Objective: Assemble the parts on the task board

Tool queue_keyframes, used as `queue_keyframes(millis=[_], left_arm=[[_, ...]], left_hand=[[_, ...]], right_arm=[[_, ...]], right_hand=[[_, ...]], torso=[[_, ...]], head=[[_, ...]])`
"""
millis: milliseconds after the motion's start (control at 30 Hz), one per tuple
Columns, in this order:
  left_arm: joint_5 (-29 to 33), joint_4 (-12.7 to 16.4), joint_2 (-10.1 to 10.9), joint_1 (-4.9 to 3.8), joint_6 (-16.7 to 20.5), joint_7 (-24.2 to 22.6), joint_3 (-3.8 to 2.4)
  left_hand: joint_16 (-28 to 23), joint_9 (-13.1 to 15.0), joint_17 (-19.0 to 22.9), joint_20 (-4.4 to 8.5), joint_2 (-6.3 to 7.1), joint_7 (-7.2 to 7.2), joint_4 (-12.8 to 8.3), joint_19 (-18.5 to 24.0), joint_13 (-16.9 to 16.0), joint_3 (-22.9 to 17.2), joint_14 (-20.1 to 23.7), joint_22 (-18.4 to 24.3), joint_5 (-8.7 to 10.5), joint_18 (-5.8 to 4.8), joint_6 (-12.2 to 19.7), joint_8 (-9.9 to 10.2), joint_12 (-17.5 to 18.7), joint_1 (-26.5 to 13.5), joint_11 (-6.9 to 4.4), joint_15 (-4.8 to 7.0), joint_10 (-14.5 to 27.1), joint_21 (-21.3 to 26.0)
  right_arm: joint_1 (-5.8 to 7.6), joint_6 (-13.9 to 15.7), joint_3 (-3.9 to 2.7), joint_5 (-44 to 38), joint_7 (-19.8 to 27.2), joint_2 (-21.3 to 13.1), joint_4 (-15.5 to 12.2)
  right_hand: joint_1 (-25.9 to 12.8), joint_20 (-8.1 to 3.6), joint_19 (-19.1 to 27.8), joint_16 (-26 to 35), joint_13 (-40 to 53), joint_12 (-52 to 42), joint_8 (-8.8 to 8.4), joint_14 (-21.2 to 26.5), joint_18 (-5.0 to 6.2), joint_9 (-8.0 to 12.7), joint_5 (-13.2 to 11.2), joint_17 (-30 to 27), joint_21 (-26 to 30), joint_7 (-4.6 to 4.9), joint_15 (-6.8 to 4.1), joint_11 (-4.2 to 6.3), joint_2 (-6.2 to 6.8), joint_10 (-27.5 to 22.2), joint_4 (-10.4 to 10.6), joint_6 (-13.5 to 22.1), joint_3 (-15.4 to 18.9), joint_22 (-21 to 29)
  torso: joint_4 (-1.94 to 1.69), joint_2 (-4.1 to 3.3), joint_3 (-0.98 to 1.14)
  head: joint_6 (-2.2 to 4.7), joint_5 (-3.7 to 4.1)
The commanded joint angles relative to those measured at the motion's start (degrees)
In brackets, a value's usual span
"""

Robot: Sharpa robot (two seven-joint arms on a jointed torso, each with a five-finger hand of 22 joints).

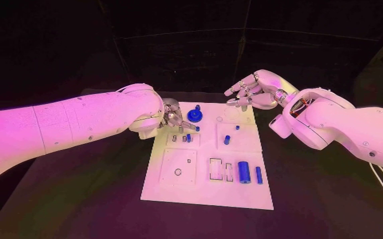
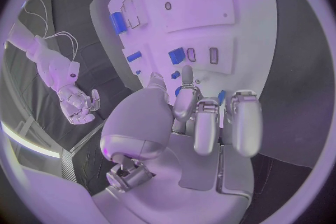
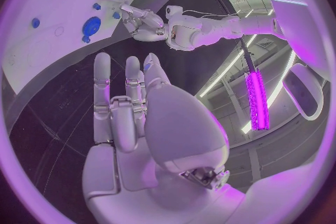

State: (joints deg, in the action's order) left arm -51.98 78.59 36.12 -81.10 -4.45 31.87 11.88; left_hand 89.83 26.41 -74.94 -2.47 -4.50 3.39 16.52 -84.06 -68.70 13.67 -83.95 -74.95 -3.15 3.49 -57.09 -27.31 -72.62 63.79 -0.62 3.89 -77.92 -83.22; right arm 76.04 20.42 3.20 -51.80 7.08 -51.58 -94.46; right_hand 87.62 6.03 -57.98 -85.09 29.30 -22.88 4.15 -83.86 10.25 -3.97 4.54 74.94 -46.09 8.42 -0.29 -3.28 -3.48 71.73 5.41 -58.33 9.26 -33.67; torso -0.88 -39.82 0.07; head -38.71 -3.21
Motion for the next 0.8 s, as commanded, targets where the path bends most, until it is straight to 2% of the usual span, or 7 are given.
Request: queue_keyframes(millis=[33,133,267,467,500,600,800], left_arm=[[-2.3,-1.0,-1.2,-0.12,-2.4,4.4,0.4],[-2.3,-1.7,-2.3,-0.13,-2.8,4.8,0.62],[-2.3,-2.4,-3.3,-0.13,-3.1,5.2,0.74],[-2.3,-3.1,-4.2,-0.13,-3.8,5.6,0.81],[-2.3,-3.1,-4.2,-0.13,-3.9,5.6,0.81],[-2.3,-3.3,-4.5,-0.13,-4.2,5.6,0.82],[-2.3,-3.5,-5.2,-0.12,-4.6,5.4,0.86]], left_hand=[[0.2,0.6,-15.1,0.43,0.07,0.01,-0.1,-1.1,-0.1,0.4,-6.1,-2.1,0.32,-0.93,0.6,-0.5,-0.2,-0.1,-0.08,0.31,-0.5,-0.2],[0.2,0.9,-15.1,0.44,0.01,0.0,-0.2,-1.1,-0.2,0.5,-6.1,-2.2,0.3,-0.94,0.8,-0.7,-0.3,0.2,-0.09,0.31,-0.5,-0.2],[0.2,1.2,-15.1,0.43,-0.06,0.0,-0.3,-1.1,-0.3,0.5,-6.1,-2.3,0.29,-0.95,0.9,-0.9,-0.3,0.4,-0.09,0.3,-0.5,-0.3],[0.2,1.6,-15.1,0.42,-0.23,0.01,-0.4,-1.1,-0.3,0.5,-6.1,-2.4,0.26,-0.98,1.2,-1.2,-0.4,0.8,-0.08,0.29,-0.4,-0.3],[0.2,1.7,-15.1,0.42,-0.27,0.01,-0.4,-1.1,-0.3,0.5,-6.1,-2.5,0.25,-0.99,1.2,-1.2,-0.4,0.9,-0.07,0.29,-0.4,-0.4],[0.2,1.8,-15.1,0.41,-0.32,0.01,-0.4,-1.2,-0.3,0.5,-6.1,-2.6,0.25,-1.0,1.3,-1.3,-0.4,1.0,-0.07,0.28,-0.4,-0.4],[0.2,2.4,-15.1,0.39,-0.46,0.01,-0.6,-1.2,-0.4,0.5,-6.1,-2.9,0.24,-1.06,1.5,-1.6,-0.4,1.6,-0.07,0.27,-0.4,-0.6]], right_arm=[[0.14,0.7,-0.04,-0.3,0.3,0.3,0.4],[0.14,0.9,-0.04,-0.3,0.2,0.4,0.7],[0.14,0.9,-0.04,-0.4,0.1,0.5,1.0],[0.14,0.7,-0.04,-0.4,-0.2,0.7,1.2],[0.14,0.7,-0.04,-0.4,-0.3,0.8,1.3],[0.14,0.6,-0.04,-0.4,-0.4,0.9,1.3],[0.14,0.6,-0.04,-0.4,-0.6,1.2,1.5]], right_hand=[[-0.1,-0.09,-0.4,0.5,0.4,-0.5,-0.04,-3.0,0.2,0.0,0.3,9.1,0.4,-0.02,-0.11,0.01,-0.01,-0.3,-0.1,0.3,0.7,0.1],[0.0,-0.11,-0.5,0.7,0.6,-0.7,-0.03,-3.0,0.2,0.0,0.5,9.1,0.4,-0.01,-0.12,0.01,-0.1,-0.5,-0.2,0.4,1.0,0.1],[-0.1,-0.11,-0.5,0.9,0.7,-0.7,-0.02,-3.0,0.19,0.0,0.7,8.9,0.5,0.01,-0.11,-0.02,-0.16,-0.7,-0.2,0.5,1.2,0.1],[-0.3,-0.1,-0.5,1.2,0.8,-0.8,0.0,-3.0,0.18,0.0,1.0,8.8,0.6,0.02,-0.09,-0.04,-0.29,-0.9,-0.1,0.5,1.5,0.1],[-0.2,-0.09,-0.5,-3.8,0.9,-1.0,0.04,-5.6,0.23,-0.1,1.3,14.0,0.8,0.03,0.06,-0.12,-0.48,-1.0,-0.1,0.5,1.8,0.1],[-0.3,-0.02,-0.6,0.8,1.1,-1.1,0.05,-3.2,0.19,-0.1,1.5,9.6,0.9,0.06,-0.02,-0.09,-0.66,-1.1,0.0,0.6,2.2,0.1],[-0.3,-0.04,-0.6,1.7,1.2,-1.3,0.11,-3.0,0.2,-0.1,2.7,9.2,1.1,0.06,-0.06,-0.06,-0.99,-1.4,0.0,0.6,2.8,0.1]], torso=[[0.09,-0.03,-0.04],[0.0,-0.12,-0.05],[0.14,-0.08,-0.03],[-0.01,-0.07,-0.05],[-0.05,-0.06,-0.05],[-0.07,-0.03,-0.02],[0.0,-0.05,-0.05]], head=[[-0.15,-0.12],[-0.3,-0.13],[-0.54,-0.32],[-0.86,-0.23],[-0.93,-0.24],[-1.09,-0.28],[-1.37,-0.44]])
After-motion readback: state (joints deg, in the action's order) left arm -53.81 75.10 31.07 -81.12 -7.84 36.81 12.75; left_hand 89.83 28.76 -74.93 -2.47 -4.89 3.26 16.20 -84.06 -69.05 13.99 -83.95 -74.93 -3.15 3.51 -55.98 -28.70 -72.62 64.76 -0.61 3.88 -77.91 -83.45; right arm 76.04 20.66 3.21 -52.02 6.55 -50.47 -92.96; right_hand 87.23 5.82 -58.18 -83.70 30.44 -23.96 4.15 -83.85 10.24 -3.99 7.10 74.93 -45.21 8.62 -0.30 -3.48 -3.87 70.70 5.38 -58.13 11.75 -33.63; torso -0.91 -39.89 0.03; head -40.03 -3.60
